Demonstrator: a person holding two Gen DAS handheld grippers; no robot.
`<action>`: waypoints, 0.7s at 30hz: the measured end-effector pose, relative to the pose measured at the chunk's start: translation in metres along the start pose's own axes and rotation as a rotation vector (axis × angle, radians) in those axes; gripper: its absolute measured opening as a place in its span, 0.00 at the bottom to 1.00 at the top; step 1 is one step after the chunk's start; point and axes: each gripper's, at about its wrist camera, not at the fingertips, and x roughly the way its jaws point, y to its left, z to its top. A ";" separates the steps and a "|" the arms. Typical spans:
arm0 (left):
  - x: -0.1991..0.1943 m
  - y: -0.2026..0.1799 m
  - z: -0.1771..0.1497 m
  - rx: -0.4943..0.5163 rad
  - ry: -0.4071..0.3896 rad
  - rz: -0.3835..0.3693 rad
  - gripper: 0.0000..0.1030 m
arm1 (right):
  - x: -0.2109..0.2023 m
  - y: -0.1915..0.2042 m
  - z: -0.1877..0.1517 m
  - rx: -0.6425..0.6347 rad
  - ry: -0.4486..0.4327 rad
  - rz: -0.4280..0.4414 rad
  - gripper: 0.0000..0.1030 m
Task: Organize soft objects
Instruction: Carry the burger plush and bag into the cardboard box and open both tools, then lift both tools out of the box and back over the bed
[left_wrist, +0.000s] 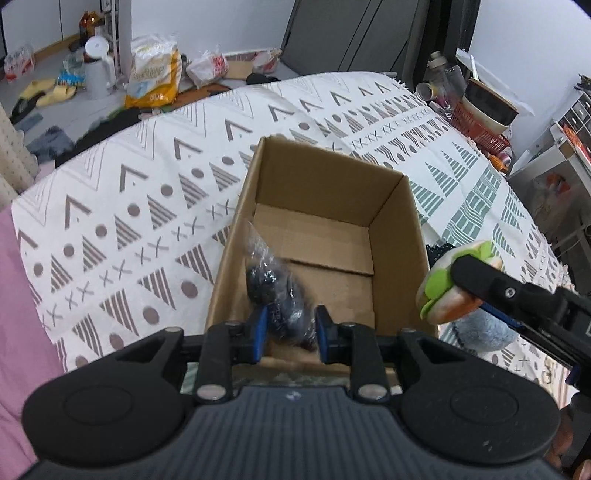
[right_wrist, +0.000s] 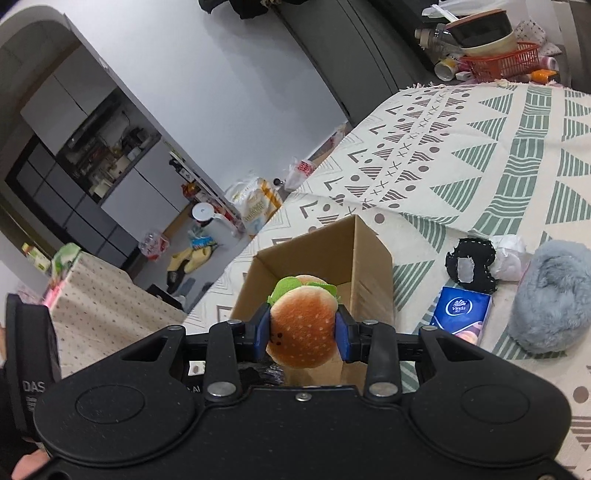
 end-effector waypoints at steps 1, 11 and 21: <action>-0.001 -0.001 0.001 0.009 -0.007 0.005 0.28 | 0.002 0.000 0.000 0.001 0.007 -0.001 0.35; -0.015 0.004 0.015 -0.008 -0.045 0.010 0.30 | 0.028 0.011 -0.008 -0.029 0.103 -0.006 0.40; -0.032 0.001 0.014 -0.003 -0.070 0.049 0.57 | 0.008 0.010 -0.006 0.021 0.098 -0.014 0.62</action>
